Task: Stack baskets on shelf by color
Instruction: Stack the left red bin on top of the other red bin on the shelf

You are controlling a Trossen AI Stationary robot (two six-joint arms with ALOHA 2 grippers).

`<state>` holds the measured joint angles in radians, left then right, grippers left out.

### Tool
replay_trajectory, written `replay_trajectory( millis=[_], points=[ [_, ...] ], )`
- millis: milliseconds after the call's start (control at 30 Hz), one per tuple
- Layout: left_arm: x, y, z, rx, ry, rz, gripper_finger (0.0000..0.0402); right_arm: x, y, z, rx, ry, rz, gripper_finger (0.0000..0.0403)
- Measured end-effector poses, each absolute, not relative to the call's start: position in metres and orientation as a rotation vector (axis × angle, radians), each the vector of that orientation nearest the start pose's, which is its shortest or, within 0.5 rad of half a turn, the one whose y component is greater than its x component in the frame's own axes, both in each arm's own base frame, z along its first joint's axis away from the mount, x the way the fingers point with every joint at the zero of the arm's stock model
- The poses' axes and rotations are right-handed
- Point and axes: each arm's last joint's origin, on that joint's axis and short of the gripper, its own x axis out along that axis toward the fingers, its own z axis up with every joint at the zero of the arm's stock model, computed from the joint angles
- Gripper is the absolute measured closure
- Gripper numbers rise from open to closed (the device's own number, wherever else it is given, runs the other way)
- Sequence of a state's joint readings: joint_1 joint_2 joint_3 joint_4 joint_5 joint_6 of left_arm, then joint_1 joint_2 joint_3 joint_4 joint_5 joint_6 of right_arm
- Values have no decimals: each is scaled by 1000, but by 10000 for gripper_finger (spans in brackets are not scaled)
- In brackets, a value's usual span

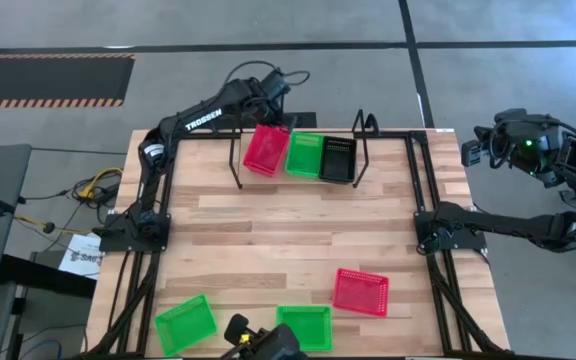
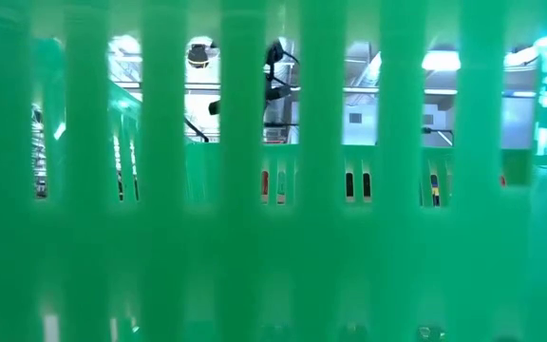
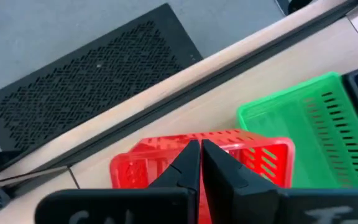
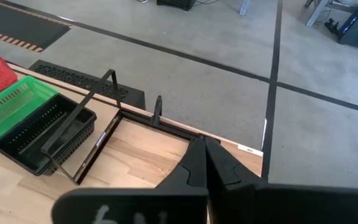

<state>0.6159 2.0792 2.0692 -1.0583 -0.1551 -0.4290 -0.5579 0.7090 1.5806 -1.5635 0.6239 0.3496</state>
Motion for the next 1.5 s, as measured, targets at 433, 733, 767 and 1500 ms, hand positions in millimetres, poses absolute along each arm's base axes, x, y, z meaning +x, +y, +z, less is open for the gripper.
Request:
replay_trajectory(
  millis=[433, 733, 767, 1500],
  points=[
    [355, 258, 280, -647, 977, 922, 401, -8, -15, 443, 271, 526, -1247, 399],
    [368, 239, 291, -687, 966, 827, 401, -8, -15, 443, 270, 527, -1247, 399],
    [369, 233, 291, -687, 994, 816, 401, -8, -15, 443, 268, 528, -1246, 399],
    [371, 176, 280, -574, 1308, 832, 401, -7, -14, 442, 253, 565, -1183, 399]
  ],
)
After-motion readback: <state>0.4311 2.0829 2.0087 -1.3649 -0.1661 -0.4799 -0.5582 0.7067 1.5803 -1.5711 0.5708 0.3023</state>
